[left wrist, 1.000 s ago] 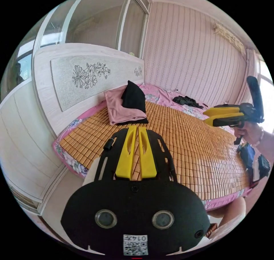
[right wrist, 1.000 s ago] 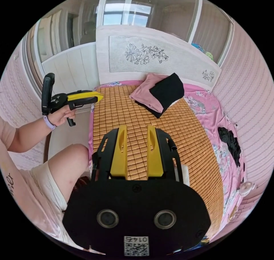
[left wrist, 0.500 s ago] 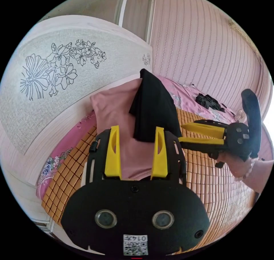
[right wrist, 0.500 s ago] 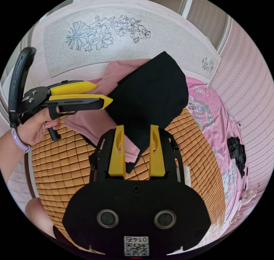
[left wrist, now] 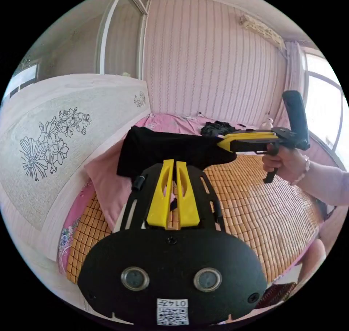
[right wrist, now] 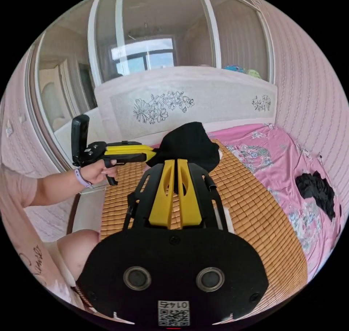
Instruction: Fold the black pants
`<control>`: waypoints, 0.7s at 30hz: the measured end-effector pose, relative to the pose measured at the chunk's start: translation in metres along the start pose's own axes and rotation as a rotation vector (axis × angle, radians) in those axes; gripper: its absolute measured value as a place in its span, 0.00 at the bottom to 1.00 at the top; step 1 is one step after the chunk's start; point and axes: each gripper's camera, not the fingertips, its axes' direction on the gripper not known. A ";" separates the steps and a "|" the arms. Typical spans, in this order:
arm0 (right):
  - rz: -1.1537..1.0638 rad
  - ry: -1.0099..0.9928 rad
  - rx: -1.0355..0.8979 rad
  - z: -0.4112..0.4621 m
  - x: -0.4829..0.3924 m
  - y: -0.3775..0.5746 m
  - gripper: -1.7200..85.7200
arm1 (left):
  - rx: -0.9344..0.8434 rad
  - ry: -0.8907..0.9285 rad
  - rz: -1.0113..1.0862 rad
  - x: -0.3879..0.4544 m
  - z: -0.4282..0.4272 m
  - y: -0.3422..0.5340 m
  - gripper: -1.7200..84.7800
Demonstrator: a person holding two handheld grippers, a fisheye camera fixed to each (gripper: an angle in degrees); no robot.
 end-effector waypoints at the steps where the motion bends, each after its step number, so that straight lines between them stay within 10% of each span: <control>1: 0.019 -0.001 0.000 -0.022 -0.004 0.016 0.03 | 0.008 0.097 0.038 0.039 -0.023 0.010 0.02; 6: 0.222 0.132 -0.210 -0.166 -0.045 0.209 0.04 | -0.081 0.415 0.015 0.199 -0.077 0.092 0.05; 12: 0.592 0.478 -0.503 -0.234 -0.075 0.408 0.12 | -0.338 0.336 -0.071 0.271 -0.078 0.188 0.08; 21: 0.555 0.393 -0.376 -0.215 -0.148 0.437 0.13 | -0.411 0.214 0.081 0.334 -0.096 0.199 0.10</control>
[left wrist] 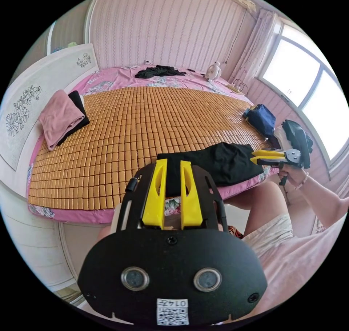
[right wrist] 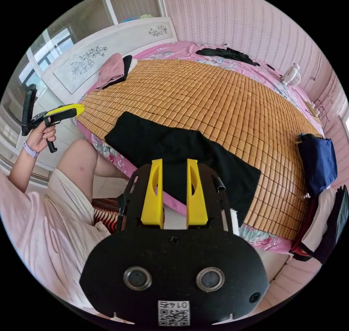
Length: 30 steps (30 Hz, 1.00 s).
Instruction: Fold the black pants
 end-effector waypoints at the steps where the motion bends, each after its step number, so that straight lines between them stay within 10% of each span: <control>1: -0.017 -0.014 -0.001 0.004 -0.007 -0.002 0.13 | -0.014 -0.014 0.013 0.007 0.002 0.000 0.10; 30: -0.632 -0.042 -0.071 0.147 -0.190 -0.041 0.14 | -0.221 0.032 -0.085 -0.004 0.088 0.091 0.13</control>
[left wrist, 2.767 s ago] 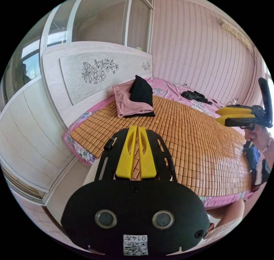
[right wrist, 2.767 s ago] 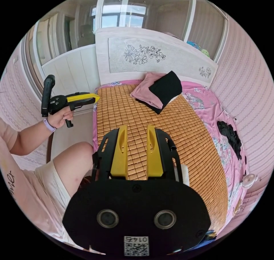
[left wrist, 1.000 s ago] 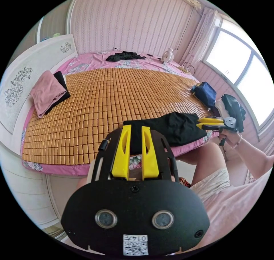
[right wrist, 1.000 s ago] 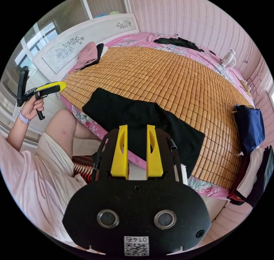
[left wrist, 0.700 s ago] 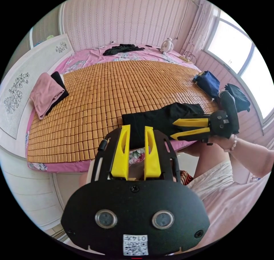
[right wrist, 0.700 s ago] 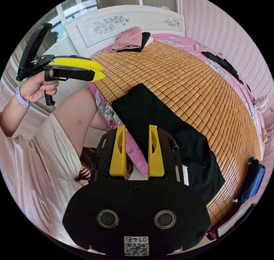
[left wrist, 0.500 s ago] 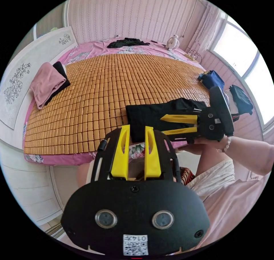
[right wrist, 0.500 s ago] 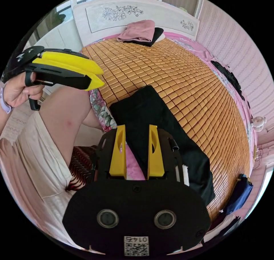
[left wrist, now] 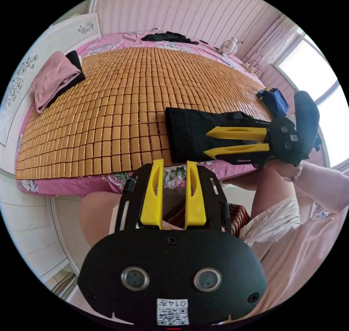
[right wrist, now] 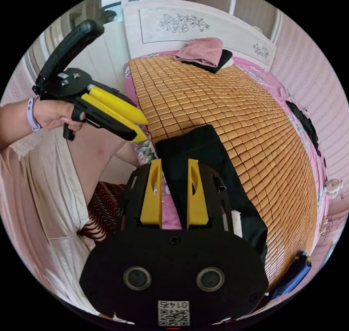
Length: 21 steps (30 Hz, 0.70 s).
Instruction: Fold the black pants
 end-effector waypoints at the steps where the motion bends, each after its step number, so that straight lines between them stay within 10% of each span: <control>1: -0.006 0.001 -0.028 0.008 -0.002 -0.002 0.14 | -0.001 -0.007 0.009 0.001 0.001 0.003 0.13; 21: 0.453 -0.490 0.190 0.013 0.124 0.076 0.04 | 0.041 0.096 0.012 0.004 0.021 0.005 0.16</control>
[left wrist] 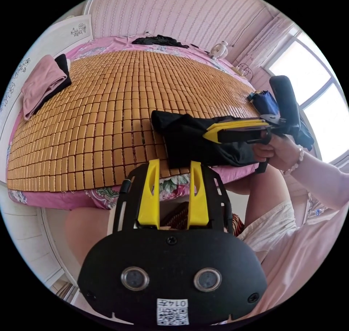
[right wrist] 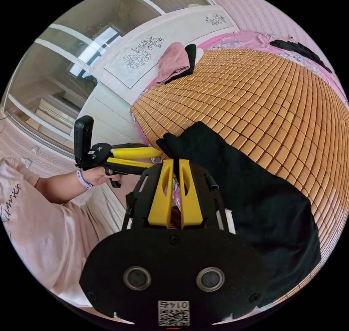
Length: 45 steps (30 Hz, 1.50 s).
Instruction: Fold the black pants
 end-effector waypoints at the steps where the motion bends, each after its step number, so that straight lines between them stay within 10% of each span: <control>1: 0.003 -0.007 0.005 -0.001 0.002 0.001 0.04 | 0.017 0.027 -0.011 -0.003 0.000 0.001 0.16; 10: 0.048 -0.161 0.051 -0.002 0.030 0.015 0.03 | 0.084 0.120 -0.048 -0.008 0.002 0.006 0.18; 20: -0.372 0.303 -0.109 0.060 -0.035 0.008 0.11 | -0.012 0.029 -0.100 -0.011 0.002 0.012 0.16; 37: -0.109 0.113 0.077 -0.064 0.056 0.023 0.04 | -0.022 0.006 -0.110 0.022 0.007 -0.034 0.15; 45: 0.153 0.233 0.196 -0.133 0.126 0.055 0.16 | -0.099 -0.087 0.003 0.061 0.014 -0.066 0.10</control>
